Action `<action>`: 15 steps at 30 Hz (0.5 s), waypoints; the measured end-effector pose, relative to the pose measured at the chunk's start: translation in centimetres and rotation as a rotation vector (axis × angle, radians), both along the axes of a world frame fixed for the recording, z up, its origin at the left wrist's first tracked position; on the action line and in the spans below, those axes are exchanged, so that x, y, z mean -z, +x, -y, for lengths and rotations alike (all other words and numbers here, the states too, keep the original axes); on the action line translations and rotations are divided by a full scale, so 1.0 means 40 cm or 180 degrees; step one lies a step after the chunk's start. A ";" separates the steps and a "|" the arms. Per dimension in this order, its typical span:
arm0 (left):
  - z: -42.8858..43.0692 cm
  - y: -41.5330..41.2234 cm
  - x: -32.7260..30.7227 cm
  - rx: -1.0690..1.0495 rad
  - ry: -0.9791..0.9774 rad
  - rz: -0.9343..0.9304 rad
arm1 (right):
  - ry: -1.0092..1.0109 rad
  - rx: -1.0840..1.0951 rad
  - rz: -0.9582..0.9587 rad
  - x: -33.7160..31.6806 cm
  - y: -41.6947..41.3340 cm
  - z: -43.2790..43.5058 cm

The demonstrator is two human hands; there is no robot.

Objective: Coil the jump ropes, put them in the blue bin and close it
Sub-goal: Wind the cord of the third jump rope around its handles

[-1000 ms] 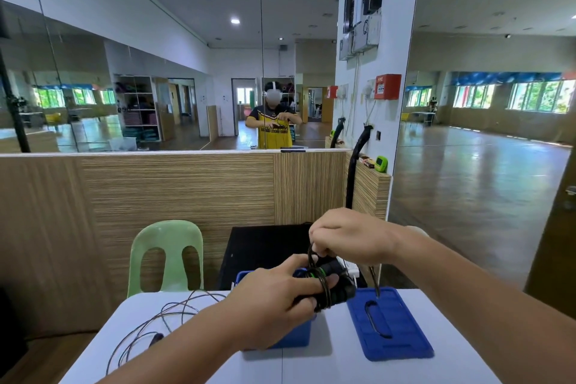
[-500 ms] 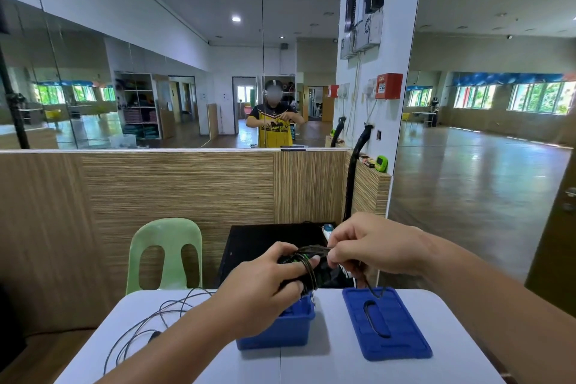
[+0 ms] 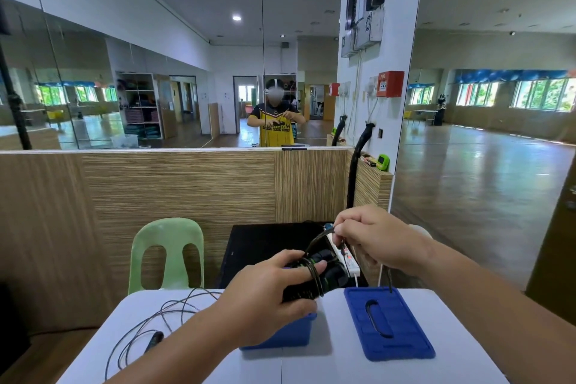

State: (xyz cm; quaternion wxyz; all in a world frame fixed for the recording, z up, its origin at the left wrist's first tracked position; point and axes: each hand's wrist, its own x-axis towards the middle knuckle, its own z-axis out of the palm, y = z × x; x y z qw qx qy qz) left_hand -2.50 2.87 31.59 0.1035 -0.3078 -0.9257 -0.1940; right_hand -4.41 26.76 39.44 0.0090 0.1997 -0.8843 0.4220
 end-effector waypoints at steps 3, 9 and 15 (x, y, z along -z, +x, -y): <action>0.006 -0.002 0.003 0.0080 0.0113 -0.0071 | 0.0451 0.0340 -0.0473 0.035 -0.026 -0.025; 0.031 -0.017 -0.003 -0.0101 0.0174 -0.0124 | 0.1148 0.0277 0.0051 0.159 -0.052 -0.085; 0.059 -0.037 0.011 -0.0111 0.0105 -0.0011 | -0.0185 0.0836 0.0341 0.204 -0.081 -0.146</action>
